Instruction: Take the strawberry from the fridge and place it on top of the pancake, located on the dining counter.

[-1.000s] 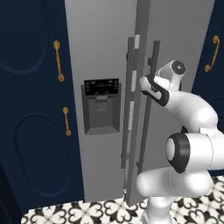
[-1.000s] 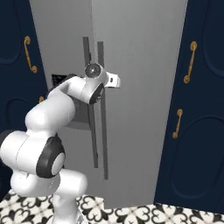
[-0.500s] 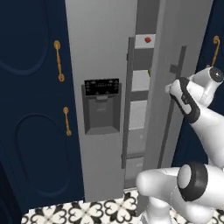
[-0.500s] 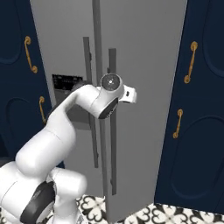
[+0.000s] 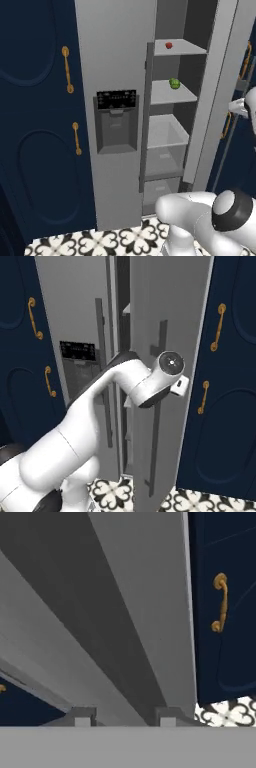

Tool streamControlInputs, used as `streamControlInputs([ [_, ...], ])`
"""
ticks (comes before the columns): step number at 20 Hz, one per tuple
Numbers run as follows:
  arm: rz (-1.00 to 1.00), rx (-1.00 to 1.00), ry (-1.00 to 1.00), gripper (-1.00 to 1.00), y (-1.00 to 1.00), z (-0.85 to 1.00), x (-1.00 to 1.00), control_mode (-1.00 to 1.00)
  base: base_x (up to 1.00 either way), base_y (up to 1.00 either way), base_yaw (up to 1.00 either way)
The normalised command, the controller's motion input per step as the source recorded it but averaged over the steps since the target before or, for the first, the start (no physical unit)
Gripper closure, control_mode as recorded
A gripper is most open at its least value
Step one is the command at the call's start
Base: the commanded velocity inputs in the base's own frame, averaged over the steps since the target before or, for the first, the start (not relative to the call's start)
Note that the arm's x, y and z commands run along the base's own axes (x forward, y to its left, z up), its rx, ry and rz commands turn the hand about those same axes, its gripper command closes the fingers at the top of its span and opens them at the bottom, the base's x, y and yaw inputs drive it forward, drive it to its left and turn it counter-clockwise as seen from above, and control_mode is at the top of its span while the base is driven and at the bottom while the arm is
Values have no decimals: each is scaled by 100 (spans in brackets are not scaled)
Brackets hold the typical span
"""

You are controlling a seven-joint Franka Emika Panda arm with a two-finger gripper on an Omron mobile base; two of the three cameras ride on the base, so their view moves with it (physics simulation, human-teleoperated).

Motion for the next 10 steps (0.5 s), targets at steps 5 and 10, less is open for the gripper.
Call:
streamControlInputs([
  [5, -13, -3, -1, -100, 0, 29, -98, -100, 0, 0, 0],
  [10, 9, -67, 49, -100, 93, 5, 28, -100, 0, 0, 0],
])
